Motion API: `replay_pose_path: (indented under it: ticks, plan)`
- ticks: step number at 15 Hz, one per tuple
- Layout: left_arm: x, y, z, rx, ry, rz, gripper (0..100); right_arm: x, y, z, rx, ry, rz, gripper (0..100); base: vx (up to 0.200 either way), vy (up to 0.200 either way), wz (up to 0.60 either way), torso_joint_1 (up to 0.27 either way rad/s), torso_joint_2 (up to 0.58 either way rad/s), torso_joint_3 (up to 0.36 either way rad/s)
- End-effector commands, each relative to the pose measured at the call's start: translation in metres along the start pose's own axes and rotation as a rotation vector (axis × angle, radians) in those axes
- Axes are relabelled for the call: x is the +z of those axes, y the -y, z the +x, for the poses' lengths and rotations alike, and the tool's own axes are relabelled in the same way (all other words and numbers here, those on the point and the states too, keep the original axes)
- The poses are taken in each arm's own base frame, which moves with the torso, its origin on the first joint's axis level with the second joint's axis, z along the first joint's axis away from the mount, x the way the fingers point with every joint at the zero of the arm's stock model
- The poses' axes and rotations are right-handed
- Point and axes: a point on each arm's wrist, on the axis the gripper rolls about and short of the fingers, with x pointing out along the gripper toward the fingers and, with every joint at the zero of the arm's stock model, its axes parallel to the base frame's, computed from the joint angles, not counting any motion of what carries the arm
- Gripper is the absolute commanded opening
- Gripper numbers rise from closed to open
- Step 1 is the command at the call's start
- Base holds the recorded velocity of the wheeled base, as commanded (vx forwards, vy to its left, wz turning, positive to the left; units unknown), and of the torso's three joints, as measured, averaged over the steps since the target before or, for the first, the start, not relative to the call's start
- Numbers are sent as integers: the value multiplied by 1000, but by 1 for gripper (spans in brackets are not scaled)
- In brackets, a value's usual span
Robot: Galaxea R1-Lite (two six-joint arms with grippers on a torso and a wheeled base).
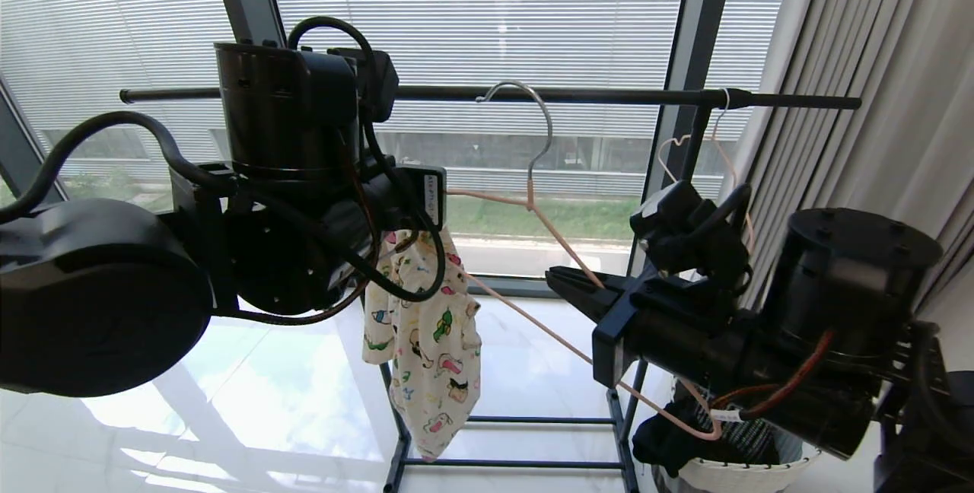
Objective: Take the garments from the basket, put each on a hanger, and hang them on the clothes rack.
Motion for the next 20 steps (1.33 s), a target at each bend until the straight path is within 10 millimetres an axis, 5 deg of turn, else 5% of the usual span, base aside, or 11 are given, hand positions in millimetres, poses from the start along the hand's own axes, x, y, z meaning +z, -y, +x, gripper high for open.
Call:
replay_pose_path:
  ticks: [1, 6, 12, 13, 20]
  plan:
    - [3, 8, -5, -31, 12, -12, 0, -9, -1, 22, -4, -25, -1, 0, 0, 0, 0, 0, 0, 0]
    - [7, 27, -22, -109, 32, -43, 0, -18, -1, 47, -26, -40, -2, 0, 0, 0, 0, 0, 0, 0]
    - [12, 27, -31, -131, 50, -52, 0, -15, 4, 48, -103, -12, 42, 0, 0, 0, 0, 0, 0, 0]
    - [12, 28, -32, -134, 50, -52, 100, -15, 3, 48, -117, -6, 41, 0, 0, 0, 0, 0, 0, 0]
    - [19, 10, -54, -132, 86, -66, 100, 6, 5, 35, -145, 70, 39, 0, 0, 0, 0, 0, 0, 0]
